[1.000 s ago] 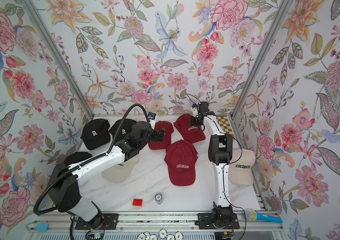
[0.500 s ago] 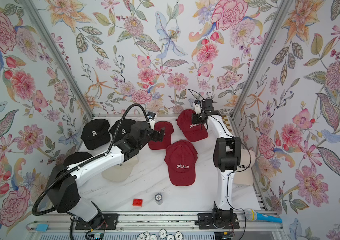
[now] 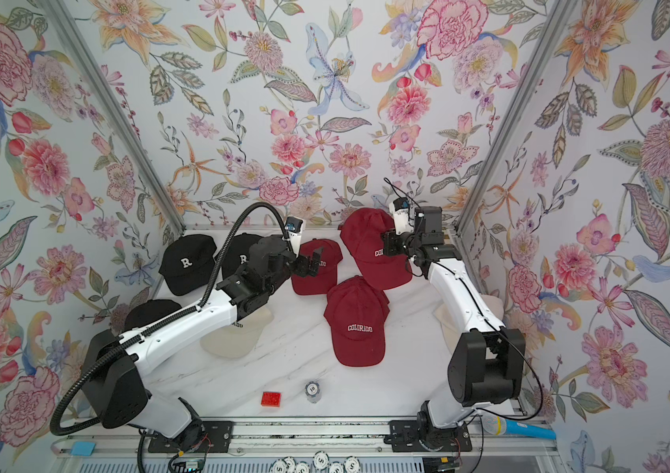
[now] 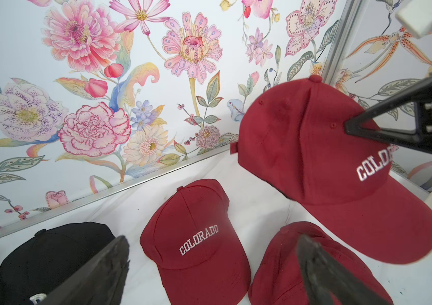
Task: Stack the baseball caps by color
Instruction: Move the baseball cap to the center of the board.
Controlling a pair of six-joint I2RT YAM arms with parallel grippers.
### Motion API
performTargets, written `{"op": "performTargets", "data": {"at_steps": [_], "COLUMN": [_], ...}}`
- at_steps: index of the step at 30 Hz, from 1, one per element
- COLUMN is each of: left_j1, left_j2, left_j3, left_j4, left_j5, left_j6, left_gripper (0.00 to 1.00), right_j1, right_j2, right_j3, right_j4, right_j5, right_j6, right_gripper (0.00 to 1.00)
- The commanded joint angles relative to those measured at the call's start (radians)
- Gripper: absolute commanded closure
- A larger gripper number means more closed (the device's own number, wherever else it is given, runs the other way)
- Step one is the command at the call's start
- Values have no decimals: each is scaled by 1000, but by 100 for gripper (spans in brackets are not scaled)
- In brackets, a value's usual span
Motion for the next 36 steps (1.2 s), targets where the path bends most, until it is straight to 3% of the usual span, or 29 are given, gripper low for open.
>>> {"op": "performTargets", "data": {"at_steps": [1,12,17,22,29,36], "left_j1": [-2,-3,-3,-3,-2,-1], "left_j2": [-43,-55,-105,-185,-324,-343], "left_j3": [28,77,-14,-100,-274,-300], "left_j4": [-3,-53,-15,-32,17,41], "left_j5": [-10,-74,-29,39,74,109], "left_j6": [24,45,56,42,24,16], "left_gripper": [0,0,0,0,0,0], "right_j1": [20,113,223,335,504,597], "right_j2": [-116,-446,-596,-706,-698,-643], "right_j3": [-49,-184,-248,-279,-239,-160], "right_j4": [-12,-291,-415,-548,-752,-902], "right_j5": [27,116,265,400,595,612], "right_j6": [25,75,158,326,494,630], "right_gripper": [99,97,97,97,100,100]}}
